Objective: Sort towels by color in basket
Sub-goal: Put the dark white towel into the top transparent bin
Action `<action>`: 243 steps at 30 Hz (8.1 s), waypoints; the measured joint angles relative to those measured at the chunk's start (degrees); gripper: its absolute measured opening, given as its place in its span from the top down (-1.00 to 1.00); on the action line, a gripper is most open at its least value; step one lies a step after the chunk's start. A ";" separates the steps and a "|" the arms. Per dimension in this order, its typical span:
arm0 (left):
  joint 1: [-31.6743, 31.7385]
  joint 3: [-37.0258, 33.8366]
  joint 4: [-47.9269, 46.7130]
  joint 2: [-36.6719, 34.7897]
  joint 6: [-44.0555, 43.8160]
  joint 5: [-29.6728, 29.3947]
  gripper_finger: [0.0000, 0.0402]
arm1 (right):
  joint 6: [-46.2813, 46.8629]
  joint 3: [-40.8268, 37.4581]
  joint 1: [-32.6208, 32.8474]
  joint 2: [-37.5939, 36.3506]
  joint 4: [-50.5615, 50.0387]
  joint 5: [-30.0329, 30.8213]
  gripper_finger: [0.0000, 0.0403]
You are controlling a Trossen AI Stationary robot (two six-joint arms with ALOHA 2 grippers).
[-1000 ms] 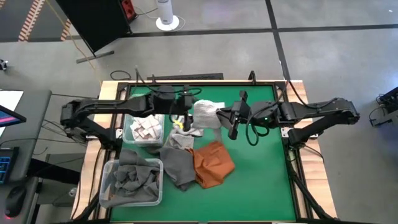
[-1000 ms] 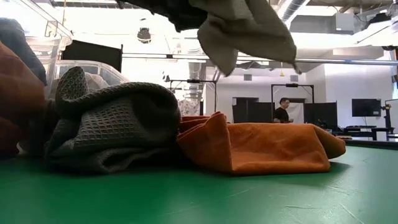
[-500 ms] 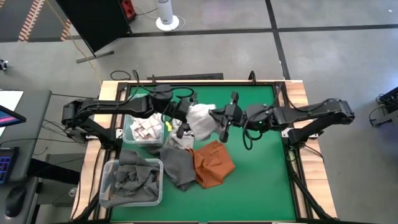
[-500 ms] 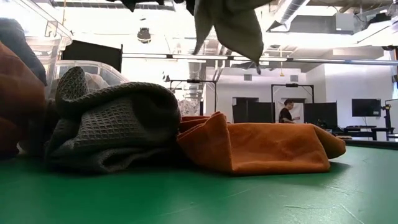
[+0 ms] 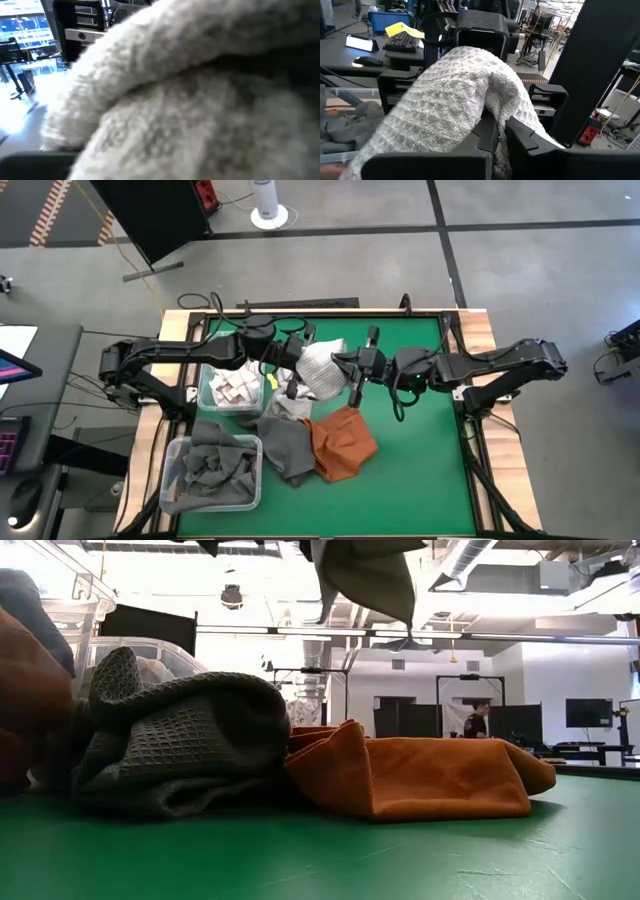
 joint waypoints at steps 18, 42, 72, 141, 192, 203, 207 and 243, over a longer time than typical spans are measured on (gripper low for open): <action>3.51 0.04 -16.81 -11.29 -1.23 -6.61 0.92 | 6.91 -0.04 0.26 -9.97 -13.28 1.16 -0.33; 9.12 5.82 -81.60 -30.11 -13.34 -30.00 0.92 | 20.71 -9.49 5.02 -13.04 -17.68 12.94 -0.34; 12.24 -15.50 -83.80 -7.40 6.65 -32.04 0.92 | 16.90 -9.46 12.67 -4.11 -14.43 26.22 -0.34; 10.29 -23.39 -68.71 -14.34 7.02 -35.49 -0.05 | 18.09 -9.46 13.35 -3.83 -13.27 27.76 -0.34; 10.17 0.19 -83.50 -15.09 4.20 -39.46 -0.05 | 16.59 -9.46 12.92 -3.85 -12.20 27.65 -0.34; 10.23 -25.92 -64.85 -15.30 4.45 -38.96 -0.05 | 16.61 -9.46 12.85 -3.85 -11.97 27.65 -0.34; 10.29 -24.35 -65.49 -15.21 4.85 -39.09 -0.05 | 16.61 -9.46 12.31 -3.85 -11.55 27.63 -0.34; 14.70 -21.14 -86.77 -10.95 -0.83 -36.50 -0.05 | 16.50 -9.44 12.90 -3.85 -11.70 27.63 -0.34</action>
